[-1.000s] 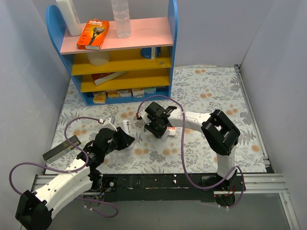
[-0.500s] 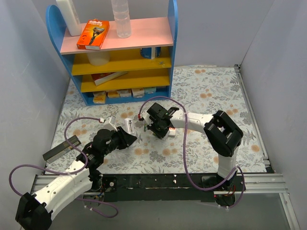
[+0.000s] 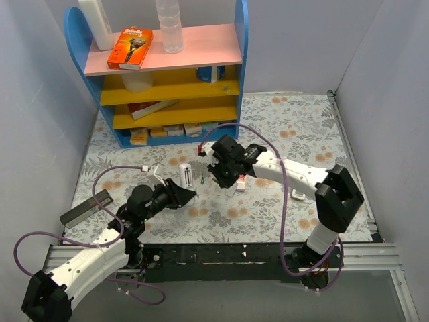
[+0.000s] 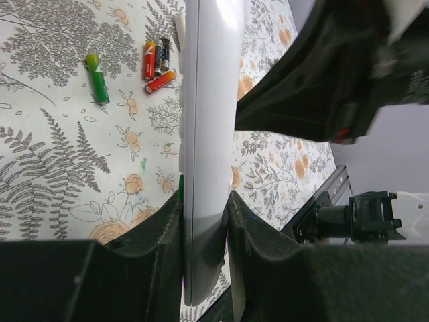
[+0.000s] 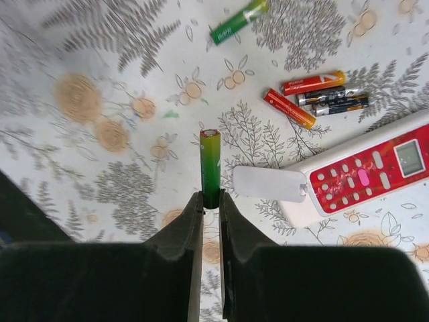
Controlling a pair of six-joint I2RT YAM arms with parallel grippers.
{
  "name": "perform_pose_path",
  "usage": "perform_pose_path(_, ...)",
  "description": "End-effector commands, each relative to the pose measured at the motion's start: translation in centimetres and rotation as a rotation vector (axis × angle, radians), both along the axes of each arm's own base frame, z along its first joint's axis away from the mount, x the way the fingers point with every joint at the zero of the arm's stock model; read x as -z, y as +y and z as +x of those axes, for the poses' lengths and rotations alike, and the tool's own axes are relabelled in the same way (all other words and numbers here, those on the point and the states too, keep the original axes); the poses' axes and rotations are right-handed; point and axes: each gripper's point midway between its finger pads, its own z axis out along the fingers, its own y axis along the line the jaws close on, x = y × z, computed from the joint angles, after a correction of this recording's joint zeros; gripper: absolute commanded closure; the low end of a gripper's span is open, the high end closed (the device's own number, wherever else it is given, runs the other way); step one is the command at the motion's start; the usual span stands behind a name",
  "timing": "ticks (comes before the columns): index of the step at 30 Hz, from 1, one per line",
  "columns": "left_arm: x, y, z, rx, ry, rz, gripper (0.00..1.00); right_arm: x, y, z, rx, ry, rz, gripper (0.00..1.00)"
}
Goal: Load the batteries into the remote control
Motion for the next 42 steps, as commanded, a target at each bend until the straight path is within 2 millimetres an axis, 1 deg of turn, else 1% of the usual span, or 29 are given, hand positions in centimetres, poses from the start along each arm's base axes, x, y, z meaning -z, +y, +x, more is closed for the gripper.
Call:
perform_pose_path(1, -2.3, -1.2, 0.4, 0.060, -0.103, -0.047, 1.00, -7.4, 1.7, 0.0, 0.130, -0.014, 0.178, 0.99)
perform_pose_path(2, -2.0, -1.3, 0.5, 0.066, -0.097, -0.043, 1.00, -8.3, 2.0, -0.3, 0.184, 0.021, 0.213, 0.99)
perform_pose_path(3, -2.4, -1.5, 0.7, 0.069, -0.113, -0.053, 1.00, -9.2, 2.4, -0.5, 0.202, 0.036, 0.244, 0.99)
perform_pose_path(4, -2.5, -1.6, 0.7, 0.073, -0.118, -0.055, 1.00, -10.7, 2.7, -0.6, 0.216, 0.040, 0.286, 0.99)
perform_pose_path(5, -2.2, -1.8, 0.9, 0.076, -0.112, -0.050, 1.00, -11.5, 3.2, -1.1, 0.246, 0.079, 0.320, 0.99)
perform_pose_path(7, -2.6, -2.0, 1.0, 0.086, -0.132, -0.061, 1.00, -13.1, 3.7, -1.5, 0.264, 0.110, 0.369, 0.99)
perform_pose_path(9, -3.0, -2.3, 1.2, 0.090, -0.143, -0.079, 1.00, -13.6, 4.0, -2.4, 0.282, 0.180, 0.378, 0.99)
perform_pose_path(15, -3.4, -3.1, 1.5, 0.107, -0.135, -0.125, 1.00, -14.0, 5.2, -3.4, 0.307, 0.274, 0.406, 0.99)
perform_pose_path(18, -3.7, -3.3, 1.7, 0.101, -0.134, -0.149, 1.00, -14.0, 6.0, -3.9, 0.308, 0.318, 0.418, 0.99)
perform_pose_path(23, -4.4, -3.5, 2.2, 0.082, -0.147, -0.169, 1.00, -13.6, 6.9, -4.2, 0.310, 0.362, 0.420, 0.99)
perform_pose_path(27, -4.9, -3.7, 2.2, 0.085, -0.148, -0.195, 1.00, -13.3, 7.4, -4.0, 0.323, 0.379, 0.417, 0.99)
perform_pose_path(31, -5.0, -3.9, 1.9, 0.086, -0.135, -0.223, 1.00, -13.7, 8.0, -3.6, 0.334, 0.381, 0.430, 0.99)
perform_pose_path(37, -5.1, -4.2, 1.3, 0.098, -0.124, -0.253, 1.00, -13.5, 8.5, -3.1, 0.355, 0.382, 0.430, 0.99)
perform_pose_path(38, -5.2, -4.4, 1.1, 0.105, -0.124, -0.256, 1.00, -13.9, 8.6, -3.0, 0.351, 0.379, 0.438, 0.99)
perform_pose_path(40, -5.3, -4.5, 0.9, 0.114, -0.125, -0.263, 1.00, -13.9, 8.7, -2.7, 0.354, 0.373, 0.434, 0.99)
perform_pose_path(41, -5.3, -4.6, 0.8, 0.119, -0.125, -0.265, 1.00, -14.3, 8.9, -2.5, 0.352, 0.368, 0.441, 0.99)
perform_pose_path(42, -5.4, -4.6, 0.7, 0.122, -0.128, -0.268, 1.00, -14.2, 9.0, -2.4, 0.354, 0.371, 0.432, 0.99)
